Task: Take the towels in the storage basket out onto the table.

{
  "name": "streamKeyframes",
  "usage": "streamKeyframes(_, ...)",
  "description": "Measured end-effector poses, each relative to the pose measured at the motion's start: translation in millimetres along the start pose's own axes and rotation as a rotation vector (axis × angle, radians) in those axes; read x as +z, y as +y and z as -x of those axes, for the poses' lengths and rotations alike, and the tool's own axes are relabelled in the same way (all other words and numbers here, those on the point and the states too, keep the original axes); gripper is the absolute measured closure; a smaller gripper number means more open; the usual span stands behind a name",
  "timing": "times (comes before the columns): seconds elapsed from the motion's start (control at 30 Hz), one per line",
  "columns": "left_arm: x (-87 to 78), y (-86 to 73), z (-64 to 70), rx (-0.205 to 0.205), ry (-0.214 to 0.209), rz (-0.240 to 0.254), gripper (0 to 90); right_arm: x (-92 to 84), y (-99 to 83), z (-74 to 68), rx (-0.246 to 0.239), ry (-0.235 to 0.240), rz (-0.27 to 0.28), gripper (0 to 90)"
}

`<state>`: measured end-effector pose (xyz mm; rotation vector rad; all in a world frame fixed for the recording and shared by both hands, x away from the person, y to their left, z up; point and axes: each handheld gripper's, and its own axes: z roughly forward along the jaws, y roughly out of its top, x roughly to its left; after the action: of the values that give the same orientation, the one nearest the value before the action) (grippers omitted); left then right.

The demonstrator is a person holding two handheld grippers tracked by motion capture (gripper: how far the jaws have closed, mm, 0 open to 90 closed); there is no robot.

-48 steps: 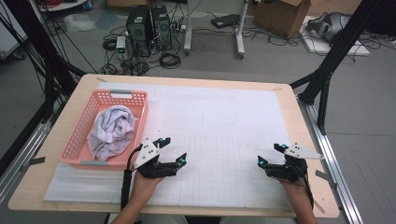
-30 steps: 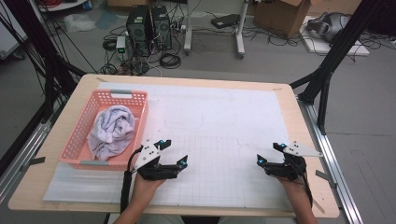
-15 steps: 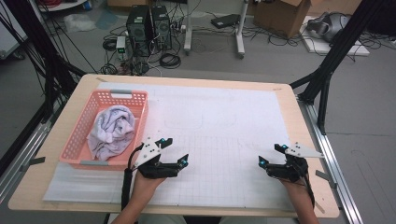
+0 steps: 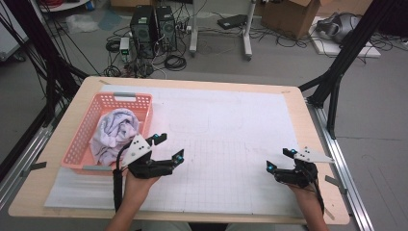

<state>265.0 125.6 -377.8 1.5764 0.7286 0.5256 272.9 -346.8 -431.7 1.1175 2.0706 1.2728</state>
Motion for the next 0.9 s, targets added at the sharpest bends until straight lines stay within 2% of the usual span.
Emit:
streamKeyframes(0.13,-11.1,14.8,-11.3,0.012,0.047,0.024,18.3,0.5,0.0,-0.8,0.001,0.008,-0.003,14.7)
streamKeyframes(0.23,-19.0,23.6,-21.1,0.017,0.091,0.017,16.8,1.4,-0.1,-1.5,-0.003,0.011,-0.006,14.7)
streamKeyframes(0.27,-19.0,23.6,-21.1,0.017,0.091,0.017,16.7,1.6,-0.1,-1.5,-0.005,0.010,-0.006,14.7)
streamKeyframes(0.3,-24.4,28.7,-28.4,0.008,0.119,0.022,16.6,1.8,0.0,-1.3,-0.007,0.012,-0.006,14.7)
streamKeyframes(0.37,-27.1,31.0,-32.3,0.003,0.127,0.025,16.5,2.0,0.0,-1.3,-0.007,0.012,-0.006,14.7)
streamKeyframes(0.4,-32.1,34.9,-39.4,-0.003,0.148,0.032,16.5,2.2,0.1,-1.2,-0.005,0.012,-0.007,14.7)
streamKeyframes(0.5,-36.6,37.6,-46.3,-0.004,0.159,0.034,16.5,3.0,0.1,-0.7,-0.005,0.013,-0.006,14.7)
streamKeyframes(0.53,-40.5,39.9,-52.6,-0.009,0.174,0.034,16.5,3.3,0.0,-1.2,0.000,0.016,-0.012,14.7)
streamKeyframes(0.57,-40.5,39.9,-52.6,-0.009,0.174,0.034,16.6,4.3,-0.1,-0.8,-0.008,0.015,-0.007,14.7)
streamKeyframes(0.73,-53.9,49.4,-78.2,-0.013,0.230,0.008,16.7,5.3,0.6,-2.7,-0.003,0.024,-0.015,14.7)
streamKeyframes(0.77,-53.9,49.4,-78.2,-0.013,0.230,0.008,16.7,5.5,0.7,-2.6,-0.004,0.024,-0.014,14.7)
streamKeyframes(0.8,-55.7,51.1,-84.4,-0.016,0.243,0.003,16.7,5.7,0.7,-2.5,-0.005,0.024,-0.014,14.7)
streamKeyframes(0.83,-59.4,53.9,-97.3,-0.030,0.268,-0.019,16.7,5.9,0.8,-2.6,-0.004,0.023,-0.014,14.7)
streamKeyframes(0.87,-59.4,53.9,-97.3,-0.030,0.268,-0.019,16.7,6.0,0.9,-2.6,-0.004,0.023,-0.014,14.7)
streamKeyframes(0.9,-61.9,54.6,-111.4,-0.044,0.300,-0.054,16.6,5.9,1.0,-2.7,-0.003,0.023,-0.016,14.7)
